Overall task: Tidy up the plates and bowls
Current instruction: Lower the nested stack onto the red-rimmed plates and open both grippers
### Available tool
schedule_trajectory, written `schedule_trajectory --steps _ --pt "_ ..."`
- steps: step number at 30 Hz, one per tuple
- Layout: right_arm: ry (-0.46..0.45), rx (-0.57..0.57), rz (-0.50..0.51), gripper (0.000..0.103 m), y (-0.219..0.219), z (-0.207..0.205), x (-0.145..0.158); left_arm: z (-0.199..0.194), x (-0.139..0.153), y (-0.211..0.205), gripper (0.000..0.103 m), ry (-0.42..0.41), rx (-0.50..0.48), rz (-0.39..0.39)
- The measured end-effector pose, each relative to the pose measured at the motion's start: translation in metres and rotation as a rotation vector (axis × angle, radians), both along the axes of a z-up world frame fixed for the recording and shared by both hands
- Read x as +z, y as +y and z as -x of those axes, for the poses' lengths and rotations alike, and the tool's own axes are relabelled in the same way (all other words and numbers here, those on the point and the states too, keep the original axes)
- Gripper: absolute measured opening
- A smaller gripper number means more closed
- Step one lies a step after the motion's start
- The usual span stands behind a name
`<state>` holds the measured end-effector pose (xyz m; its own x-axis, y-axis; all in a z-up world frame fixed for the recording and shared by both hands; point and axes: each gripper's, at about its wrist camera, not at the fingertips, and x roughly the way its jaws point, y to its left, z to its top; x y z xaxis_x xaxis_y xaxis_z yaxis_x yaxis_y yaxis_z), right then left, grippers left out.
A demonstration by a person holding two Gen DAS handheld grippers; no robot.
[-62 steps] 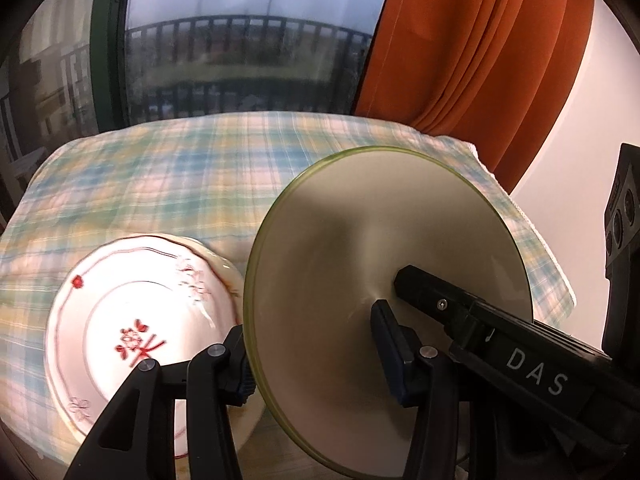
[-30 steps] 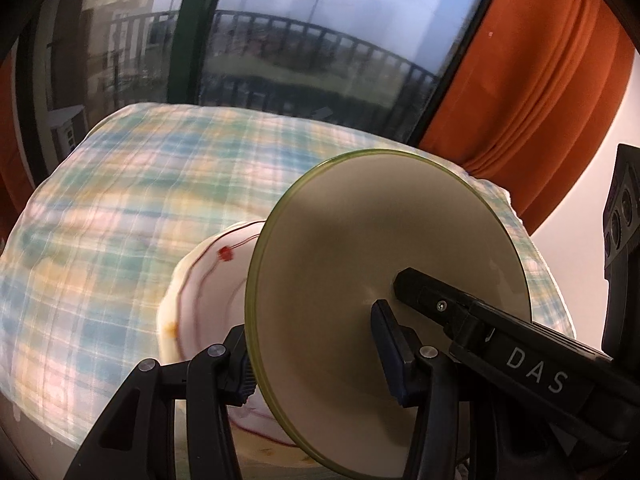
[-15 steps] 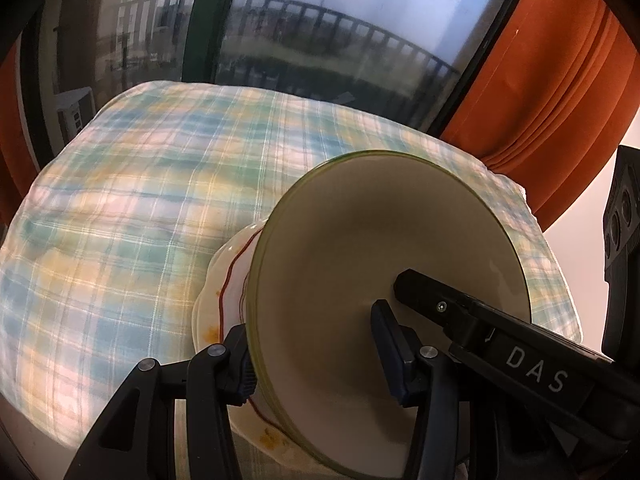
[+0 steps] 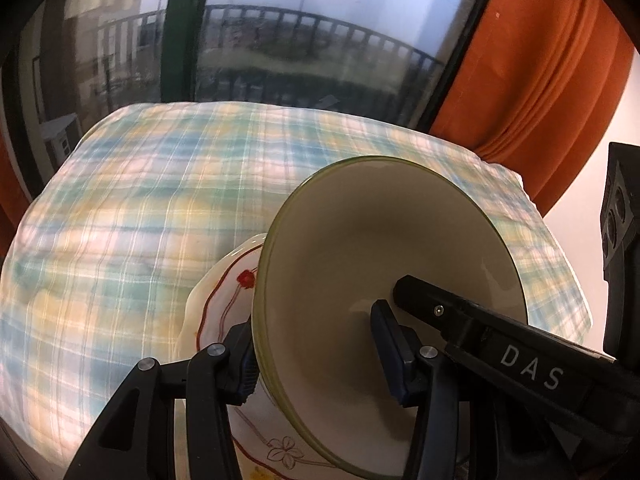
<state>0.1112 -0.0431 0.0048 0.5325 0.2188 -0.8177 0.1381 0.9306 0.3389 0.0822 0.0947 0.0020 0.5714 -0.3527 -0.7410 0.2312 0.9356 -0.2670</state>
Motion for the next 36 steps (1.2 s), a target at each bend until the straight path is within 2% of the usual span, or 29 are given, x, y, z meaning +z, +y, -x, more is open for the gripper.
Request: schedule_trajectory --steps 8,12,15,22,24,26,30,36 --pt "-0.051 0.008 -0.014 0.039 -0.003 0.006 -0.001 0.007 0.000 -0.002 0.051 -0.010 0.045 -0.039" --pt "-0.081 0.021 0.035 0.040 0.002 0.007 0.003 0.012 0.003 -0.002 0.054 -0.058 0.116 -0.085" --pt "-0.100 0.039 0.081 0.040 0.009 0.002 0.006 0.011 0.003 0.004 0.055 -0.055 0.154 -0.074" --pt "-0.097 0.042 0.096 0.054 0.010 -0.010 0.008 0.007 0.008 0.013 0.058 -0.067 0.222 -0.098" --pt "-0.101 0.046 0.103 0.058 0.012 -0.012 0.010 0.007 0.011 0.013 0.063 -0.081 0.233 -0.103" --pt "-0.127 0.051 0.116 0.059 0.014 -0.011 0.015 0.010 0.016 0.015 0.066 -0.105 0.248 -0.108" --pt "-0.185 0.051 0.138 0.068 0.013 -0.004 0.028 0.018 0.029 0.017 0.069 -0.164 0.257 -0.112" --pt "-0.264 0.048 0.142 0.071 0.007 0.014 0.051 0.044 0.050 0.011 0.075 -0.279 0.278 -0.128"
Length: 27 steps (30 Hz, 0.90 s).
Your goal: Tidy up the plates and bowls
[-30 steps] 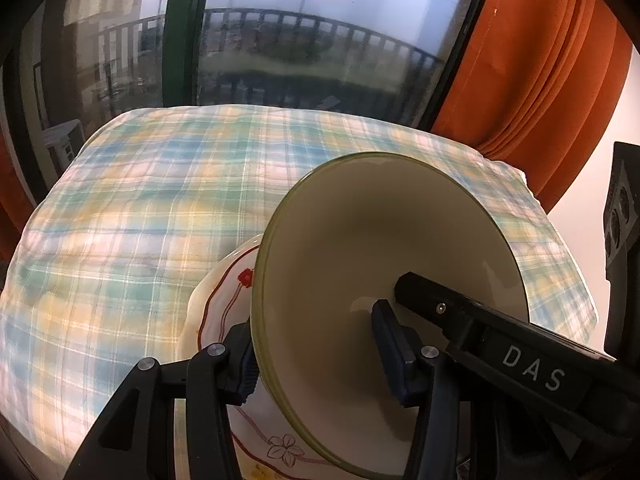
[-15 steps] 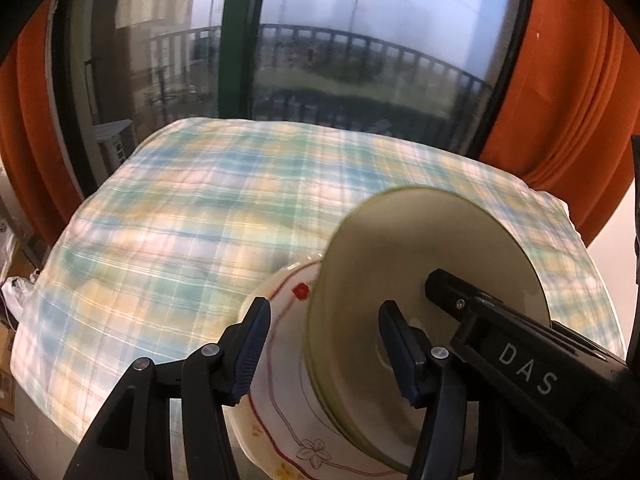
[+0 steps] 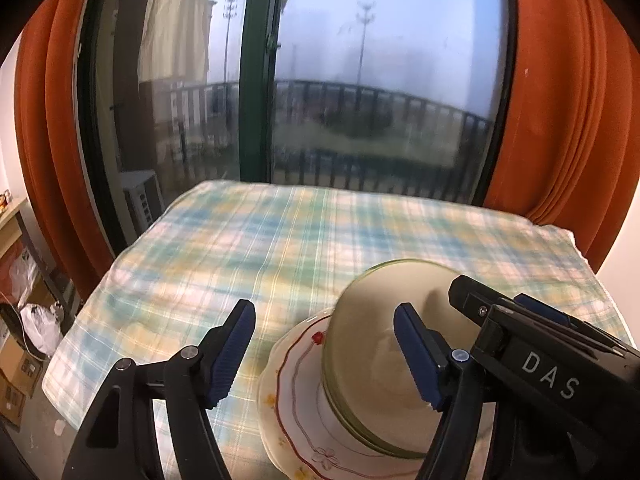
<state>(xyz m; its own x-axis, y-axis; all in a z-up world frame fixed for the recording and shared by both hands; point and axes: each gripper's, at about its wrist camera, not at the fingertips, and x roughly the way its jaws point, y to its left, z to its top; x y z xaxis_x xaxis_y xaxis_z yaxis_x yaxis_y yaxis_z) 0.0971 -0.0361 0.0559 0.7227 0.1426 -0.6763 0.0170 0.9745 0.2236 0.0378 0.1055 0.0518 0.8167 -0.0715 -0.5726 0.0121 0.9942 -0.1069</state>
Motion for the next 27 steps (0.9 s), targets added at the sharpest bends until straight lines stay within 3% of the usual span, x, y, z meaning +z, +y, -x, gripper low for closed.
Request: schedule_trajectory --steps 4,13,18,27 --pt "-0.046 -0.010 0.014 0.076 -0.009 0.017 0.010 0.016 0.005 -0.007 0.079 -0.038 0.000 0.003" --pt "-0.131 0.000 0.045 0.077 -0.034 0.063 0.021 0.053 0.008 -0.030 0.079 -0.118 -0.013 0.002" --pt "-0.212 -0.014 0.098 0.082 -0.050 0.089 0.023 0.071 0.005 -0.045 0.087 -0.153 -0.011 -0.011" --pt "-0.270 -0.056 0.128 0.090 -0.092 0.122 0.013 0.090 -0.008 -0.075 0.097 -0.170 -0.050 -0.017"
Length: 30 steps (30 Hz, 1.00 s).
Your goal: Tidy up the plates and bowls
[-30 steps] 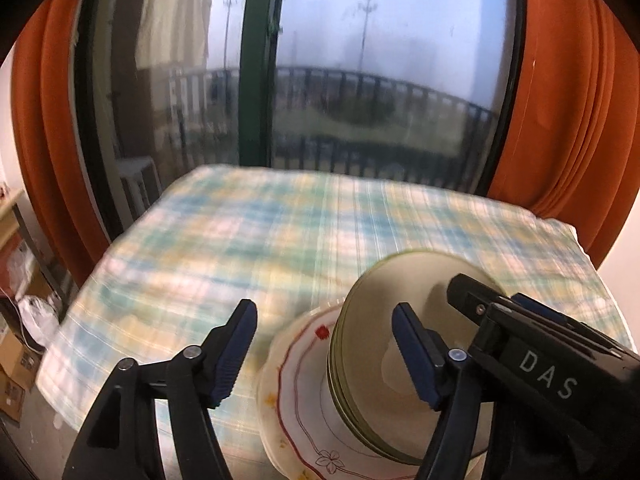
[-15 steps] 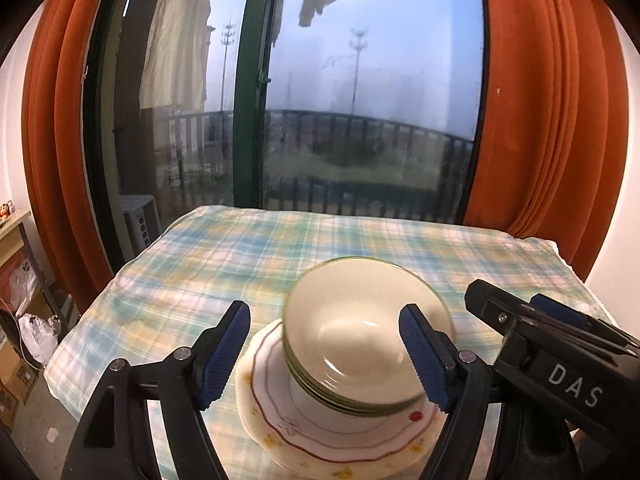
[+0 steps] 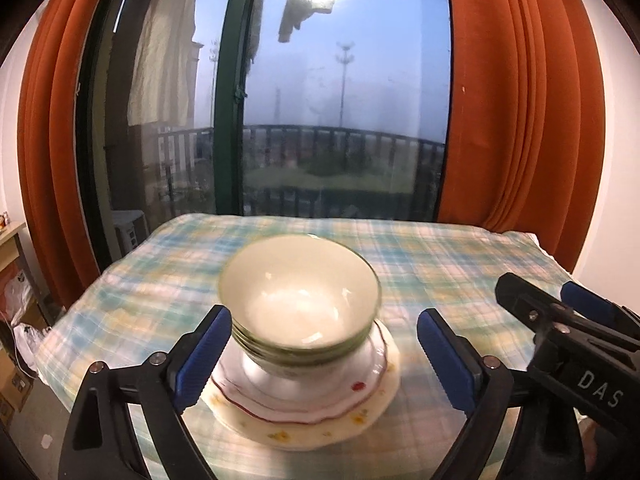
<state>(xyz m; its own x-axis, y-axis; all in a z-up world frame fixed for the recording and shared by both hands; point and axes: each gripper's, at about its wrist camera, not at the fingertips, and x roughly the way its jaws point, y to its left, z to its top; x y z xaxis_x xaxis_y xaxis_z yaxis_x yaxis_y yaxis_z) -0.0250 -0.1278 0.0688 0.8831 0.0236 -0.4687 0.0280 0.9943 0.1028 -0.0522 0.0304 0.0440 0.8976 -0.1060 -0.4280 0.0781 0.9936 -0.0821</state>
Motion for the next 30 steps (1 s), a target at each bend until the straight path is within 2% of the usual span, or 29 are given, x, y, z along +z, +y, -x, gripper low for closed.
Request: schedule_trajectory --steps 4,7,13,18,30 --pt "-0.017 -0.028 0.031 0.091 -0.016 0.012 -0.006 0.006 -0.009 -0.012 0.100 -0.020 0.017 -0.028" --pt "-0.037 -0.048 0.066 0.094 -0.027 0.021 -0.012 0.010 -0.014 -0.015 0.100 -0.018 0.024 -0.018" --pt "-0.051 -0.081 0.065 0.095 -0.039 0.029 -0.022 0.018 -0.020 -0.020 0.101 -0.030 0.023 -0.047" --pt "-0.054 -0.103 0.057 0.095 -0.039 0.033 -0.028 0.021 -0.022 -0.020 0.101 -0.035 0.022 -0.032" --pt "-0.056 -0.091 0.084 0.097 -0.037 0.030 -0.027 0.023 -0.021 -0.023 0.101 -0.044 0.007 -0.050"
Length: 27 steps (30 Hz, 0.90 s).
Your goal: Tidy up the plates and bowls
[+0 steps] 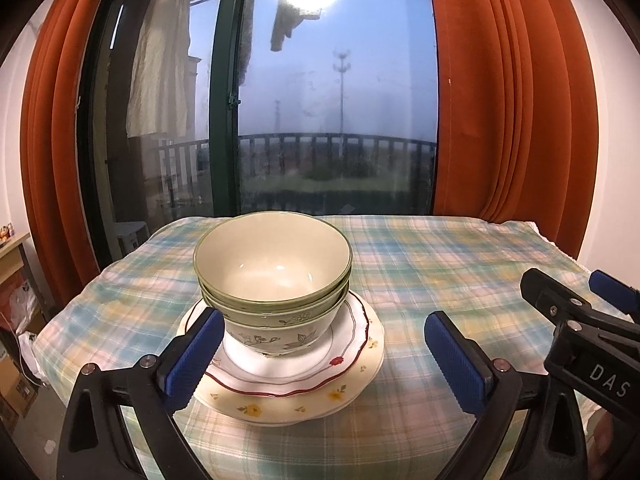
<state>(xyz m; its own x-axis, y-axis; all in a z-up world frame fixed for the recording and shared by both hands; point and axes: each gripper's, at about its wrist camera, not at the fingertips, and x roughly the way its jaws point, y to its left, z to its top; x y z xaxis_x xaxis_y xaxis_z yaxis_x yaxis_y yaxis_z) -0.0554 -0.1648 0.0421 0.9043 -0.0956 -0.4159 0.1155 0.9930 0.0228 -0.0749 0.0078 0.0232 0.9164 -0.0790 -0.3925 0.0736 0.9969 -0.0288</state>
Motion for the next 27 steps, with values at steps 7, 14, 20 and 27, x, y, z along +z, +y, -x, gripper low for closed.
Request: schedule_trajectory --steps 7,14,20,27 --pt "0.008 -0.001 0.001 0.097 0.0025 -0.0018 -0.0024 0.0001 0.0011 -0.0039 0.103 -0.005 0.000 -0.021" --pt "0.006 0.000 0.002 0.098 0.0021 -0.0020 -0.0026 -0.0040 0.0008 -0.0064 0.103 0.002 -0.011 -0.020" --pt "0.009 -0.006 -0.001 0.099 0.0026 -0.0034 -0.0013 -0.0051 -0.0001 -0.0059 0.103 0.009 -0.010 -0.012" --pt "0.011 -0.002 0.004 0.099 0.0022 -0.0039 -0.0018 -0.0068 -0.0020 -0.0036 0.103 0.013 -0.004 -0.008"
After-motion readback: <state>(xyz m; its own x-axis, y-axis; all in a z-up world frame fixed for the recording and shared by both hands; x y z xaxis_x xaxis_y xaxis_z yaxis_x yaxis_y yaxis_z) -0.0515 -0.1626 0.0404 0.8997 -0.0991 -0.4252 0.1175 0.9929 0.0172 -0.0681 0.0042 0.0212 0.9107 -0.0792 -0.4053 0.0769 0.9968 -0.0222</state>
